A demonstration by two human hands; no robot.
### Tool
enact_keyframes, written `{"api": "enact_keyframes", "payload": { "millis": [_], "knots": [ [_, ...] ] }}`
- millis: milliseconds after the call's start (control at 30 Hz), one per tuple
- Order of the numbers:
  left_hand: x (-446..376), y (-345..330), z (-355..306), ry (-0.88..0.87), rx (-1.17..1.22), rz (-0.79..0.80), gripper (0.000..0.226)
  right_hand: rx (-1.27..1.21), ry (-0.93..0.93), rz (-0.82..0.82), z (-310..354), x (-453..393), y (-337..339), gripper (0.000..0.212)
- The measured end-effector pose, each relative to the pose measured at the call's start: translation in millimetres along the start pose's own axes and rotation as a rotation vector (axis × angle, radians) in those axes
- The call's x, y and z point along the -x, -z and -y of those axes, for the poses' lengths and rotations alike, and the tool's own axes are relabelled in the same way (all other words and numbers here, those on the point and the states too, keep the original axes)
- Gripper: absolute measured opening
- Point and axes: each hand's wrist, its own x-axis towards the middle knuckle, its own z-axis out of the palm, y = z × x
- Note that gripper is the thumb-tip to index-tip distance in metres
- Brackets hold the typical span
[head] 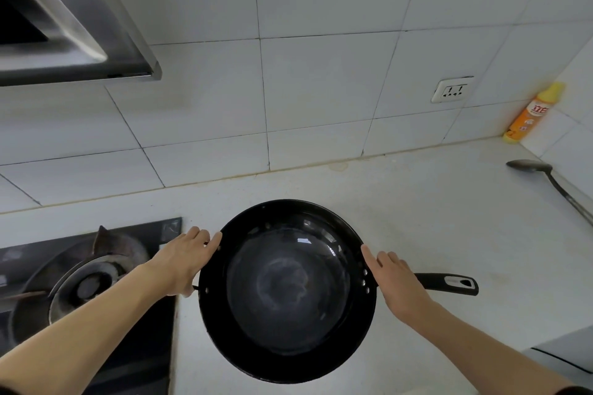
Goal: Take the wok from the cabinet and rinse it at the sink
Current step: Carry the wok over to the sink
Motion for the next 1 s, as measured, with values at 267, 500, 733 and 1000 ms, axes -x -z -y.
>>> {"api": "enact_keyframes", "payload": {
  "millis": [267, 500, 733, 1000],
  "knots": [
    [33.5, 6.1, 15.8, 0.069, 0.037, -0.053, 0.123, 0.005, 0.051, -0.063, 12.4, -2.7, 29.7, 0.091],
    [82.6, 12.8, 19.4, 0.176, 0.1, -0.051, 0.125, -0.017, 0.174, -0.141, 24.4, -12.4, 55.4, 0.091],
    [138.6, 24.3, 2.0, 0.336, 0.124, -0.005, 0.124, -0.015, 0.355, -0.172, 29.3, -40.3, 76.2, 0.09],
    [211.0, 33.8, -43.5, 0.551, 0.195, 0.02, 0.127, 0.021, 0.584, -0.196, 54.7, -57.3, 93.2, 0.096]
  ]
}}
